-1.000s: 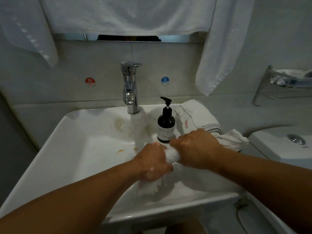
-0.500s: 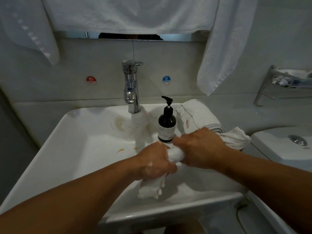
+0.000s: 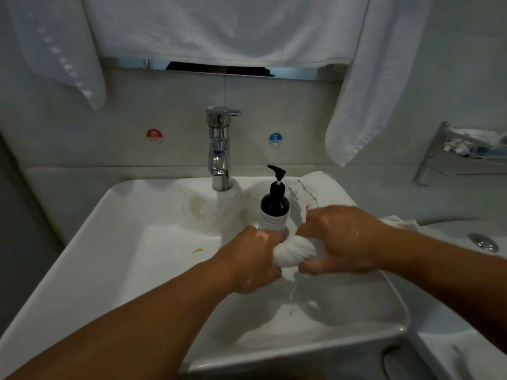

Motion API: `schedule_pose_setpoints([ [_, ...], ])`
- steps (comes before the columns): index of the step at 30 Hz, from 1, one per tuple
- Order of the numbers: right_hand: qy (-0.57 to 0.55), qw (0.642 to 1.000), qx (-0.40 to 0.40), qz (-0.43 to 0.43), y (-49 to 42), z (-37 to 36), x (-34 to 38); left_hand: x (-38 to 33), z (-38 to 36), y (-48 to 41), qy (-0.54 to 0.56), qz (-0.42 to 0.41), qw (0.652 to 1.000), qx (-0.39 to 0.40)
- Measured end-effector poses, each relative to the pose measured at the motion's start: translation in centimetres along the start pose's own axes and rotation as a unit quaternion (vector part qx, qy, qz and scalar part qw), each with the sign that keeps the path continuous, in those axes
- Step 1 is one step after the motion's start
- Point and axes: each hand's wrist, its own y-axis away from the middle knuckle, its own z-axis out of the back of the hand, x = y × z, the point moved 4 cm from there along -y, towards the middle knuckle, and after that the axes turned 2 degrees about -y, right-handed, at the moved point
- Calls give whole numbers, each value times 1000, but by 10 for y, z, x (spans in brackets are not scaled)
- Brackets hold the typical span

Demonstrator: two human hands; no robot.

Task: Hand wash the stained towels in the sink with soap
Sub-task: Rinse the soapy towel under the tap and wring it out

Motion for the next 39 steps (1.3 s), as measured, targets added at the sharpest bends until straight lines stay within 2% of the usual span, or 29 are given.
schedule_pose_setpoints([
  [3, 17, 996, 89, -7, -16, 13, 8, -7, 1, 0, -49, -43, 996, -56],
  [6, -126, 975, 175, -56, -27, -6, 12, -11, 6, 3, -92, -61, 990, -93],
  [8, -153, 965, 200, -71, -24, -13, 17, -10, 4, 5, -121, -52, 988, -85],
  [13, 9, 995, 53, -82, -12, -21, 27, -5, -7, 2, -127, 25, 991, -32],
  [20, 71, 993, -93, -28, -5, -24, 32, -4, -16, 0, -49, 63, 997, 7],
  [26, 101, 979, -176, 6, -4, -36, 29, -3, -21, 3, -12, 101, 994, 42],
  [33, 75, 973, -216, 28, -3, -44, 23, -4, -24, 4, 47, 121, 990, 55],
  [39, 79, 968, -238, 27, 1, -42, 21, -6, -20, 5, 44, 95, 994, 39],
])
